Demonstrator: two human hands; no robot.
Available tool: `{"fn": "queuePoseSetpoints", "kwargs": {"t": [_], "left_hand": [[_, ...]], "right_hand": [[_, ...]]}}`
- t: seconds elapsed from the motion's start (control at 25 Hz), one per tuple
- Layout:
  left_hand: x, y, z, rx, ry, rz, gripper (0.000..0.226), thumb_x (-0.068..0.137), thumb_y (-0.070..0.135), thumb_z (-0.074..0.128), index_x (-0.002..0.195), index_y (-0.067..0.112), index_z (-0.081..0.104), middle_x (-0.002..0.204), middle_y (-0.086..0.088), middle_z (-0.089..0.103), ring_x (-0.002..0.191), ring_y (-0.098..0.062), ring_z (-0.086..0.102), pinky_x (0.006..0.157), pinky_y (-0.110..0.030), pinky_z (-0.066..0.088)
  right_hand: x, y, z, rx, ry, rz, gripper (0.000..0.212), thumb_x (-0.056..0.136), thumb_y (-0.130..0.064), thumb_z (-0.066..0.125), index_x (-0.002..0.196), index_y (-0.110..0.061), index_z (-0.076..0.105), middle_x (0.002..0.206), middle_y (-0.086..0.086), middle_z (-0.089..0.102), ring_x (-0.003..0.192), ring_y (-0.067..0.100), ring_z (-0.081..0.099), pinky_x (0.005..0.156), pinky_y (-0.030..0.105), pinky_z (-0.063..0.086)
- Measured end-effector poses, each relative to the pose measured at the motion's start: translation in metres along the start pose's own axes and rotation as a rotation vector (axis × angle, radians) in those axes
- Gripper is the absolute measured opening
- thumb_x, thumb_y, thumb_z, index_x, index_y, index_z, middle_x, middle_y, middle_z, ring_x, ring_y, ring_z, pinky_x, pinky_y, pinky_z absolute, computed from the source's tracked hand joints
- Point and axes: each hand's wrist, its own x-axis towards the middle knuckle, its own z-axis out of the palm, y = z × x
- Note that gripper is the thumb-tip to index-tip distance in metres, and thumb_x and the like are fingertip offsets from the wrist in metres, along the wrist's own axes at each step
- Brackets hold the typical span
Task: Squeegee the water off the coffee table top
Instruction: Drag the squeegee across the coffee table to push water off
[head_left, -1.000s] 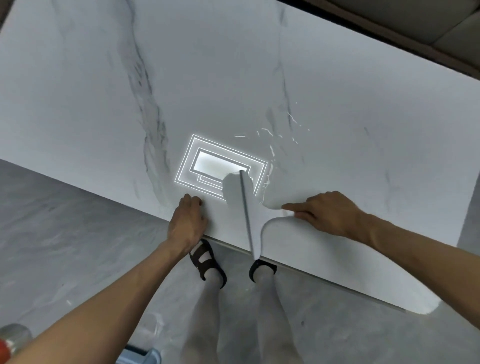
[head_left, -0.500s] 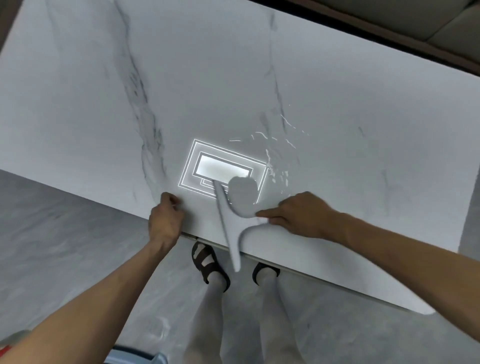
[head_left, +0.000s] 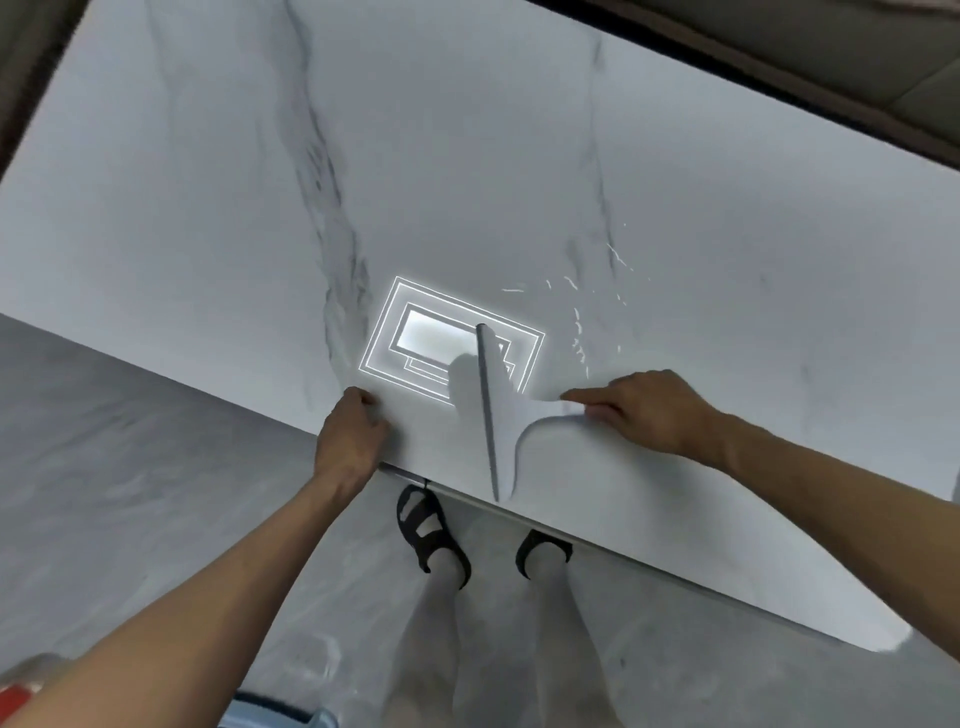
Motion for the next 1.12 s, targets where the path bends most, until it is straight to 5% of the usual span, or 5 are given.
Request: {"fn": "queuePoseSetpoints", "kwargs": {"t": [0.24, 0.68, 0.88, 1.04, 1.12], "left_hand": [[0.009, 0.025, -0.01, -0.02, -0.08, 0.077, 0.032, 0.087, 0.006, 0.049, 0.118, 0.012, 0.052, 0.112, -0.007, 0.063, 0.091, -0.024, 0.056, 0.076, -0.031, 0.043], [0.032, -0.007, -0.048, -0.09, 0.051, -0.117, 0.019, 0.091, 0.014, 0.045, 0.108, 0.011, 0.054, 0.097, -0.001, 0.057, 0.085, -0.02, 0.05, 0.073, -0.03, 0.038], [0.032, 0.023, -0.027, -0.005, 0.132, -0.034, 0.019, 0.094, 0.018, 0.043, 0.08, 0.007, 0.049, 0.079, -0.004, 0.053, 0.072, -0.024, 0.05, 0.055, -0.031, 0.034], [0.046, 0.101, 0.012, 0.054, 0.11, 0.205, 0.03, 0.096, 0.03, 0.047, 0.072, 0.012, 0.05, 0.086, -0.005, 0.052, 0.082, -0.026, 0.054, 0.067, -0.037, 0.043], [0.06, 0.141, 0.033, 0.109, 0.076, 0.209, 0.028, 0.087, 0.035, 0.063, 0.092, 0.008, 0.058, 0.104, -0.011, 0.056, 0.099, -0.029, 0.054, 0.084, -0.043, 0.049]], "right_hand": [[-0.057, 0.044, -0.039, -0.075, 0.033, 0.341, 0.039, 0.1, -0.05, 0.025, 0.135, -0.057, 0.04, 0.12, -0.017, 0.066, 0.11, 0.018, 0.062, 0.071, 0.028, 0.037], [0.114, -0.108, -0.019, -0.15, -0.113, -0.376, 0.039, 0.102, -0.047, 0.028, 0.138, -0.053, 0.04, 0.106, 0.001, 0.068, 0.1, 0.025, 0.063, 0.072, 0.028, 0.037], [0.111, -0.007, -0.05, -0.027, 0.036, -0.186, 0.037, 0.099, -0.054, 0.026, 0.133, -0.061, 0.04, 0.109, -0.01, 0.07, 0.099, 0.021, 0.065, 0.079, 0.035, 0.05], [0.059, 0.102, -0.082, 0.028, 0.094, 0.044, 0.038, 0.099, -0.053, 0.023, 0.132, -0.061, 0.039, 0.111, -0.011, 0.07, 0.101, 0.021, 0.065, 0.076, 0.033, 0.047], [0.03, 0.143, -0.087, 0.019, 0.078, 0.154, 0.037, 0.101, -0.051, 0.024, 0.132, -0.06, 0.04, 0.118, -0.015, 0.068, 0.105, 0.019, 0.063, 0.077, 0.032, 0.046]]}}
